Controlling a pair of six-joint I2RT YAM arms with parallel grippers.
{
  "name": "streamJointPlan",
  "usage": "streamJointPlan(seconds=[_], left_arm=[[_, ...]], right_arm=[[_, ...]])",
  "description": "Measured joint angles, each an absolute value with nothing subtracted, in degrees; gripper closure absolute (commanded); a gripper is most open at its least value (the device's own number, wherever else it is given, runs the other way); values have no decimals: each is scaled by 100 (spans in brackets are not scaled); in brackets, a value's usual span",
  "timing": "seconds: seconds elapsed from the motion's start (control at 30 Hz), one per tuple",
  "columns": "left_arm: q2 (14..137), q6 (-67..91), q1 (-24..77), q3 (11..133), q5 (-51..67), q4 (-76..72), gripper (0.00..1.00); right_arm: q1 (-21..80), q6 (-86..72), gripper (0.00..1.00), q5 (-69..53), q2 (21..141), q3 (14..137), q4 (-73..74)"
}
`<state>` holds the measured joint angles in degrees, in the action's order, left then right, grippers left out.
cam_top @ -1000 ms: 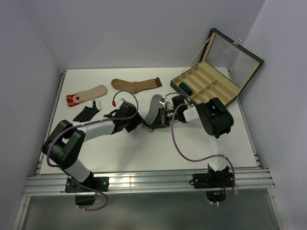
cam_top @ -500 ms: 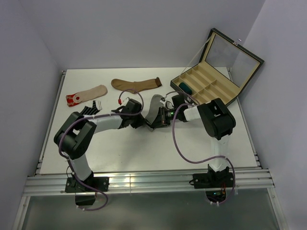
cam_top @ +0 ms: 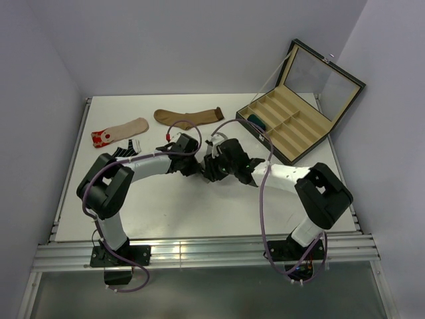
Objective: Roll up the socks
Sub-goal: Roll the sock at the center of the board.
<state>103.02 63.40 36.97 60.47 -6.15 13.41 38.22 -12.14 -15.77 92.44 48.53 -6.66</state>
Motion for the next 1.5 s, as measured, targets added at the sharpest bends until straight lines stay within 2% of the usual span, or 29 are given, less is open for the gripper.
streamJointPlan(seconds=[0.2,0.5,0.6,0.63,0.67,0.73,0.8,0.9,1.07,1.27,1.5], left_arm=[[10363,6215,3697,6180,-611,1514,71],[10381,6219,3664,6189,-510,1529,70],[10390,6219,3632,6189,-434,1525,68],[10390,6219,3623,6189,-427,1525,67],[10390,6219,3610,6189,-423,1527,65],[10388,6213,3599,6189,-432,1527,56],[10381,6217,3597,6156,-438,1511,45],[10239,6239,3586,6010,-440,1409,37],[9668,6361,3566,5369,-447,1282,32],[9216,6587,3559,4906,-460,1083,33],[9181,6700,3559,4842,-460,1022,39]], right_arm=[[4499,-574,55,-519,9273,4842,-679],[4901,-89,55,235,9935,4930,-784],[4960,-3,67,462,10092,4984,-803],[4978,5,79,539,10116,5013,-799],[4987,21,85,569,10125,5030,-792],[4989,10,97,604,10130,5048,-788],[4987,12,100,558,10123,5048,-786],[4864,-1,100,80,10108,5076,-740],[4276,-434,100,-1522,10158,5310,-366],[3343,-1308,100,-3634,10803,5599,-342],[2781,-2401,100,-5140,11465,5638,-991]])
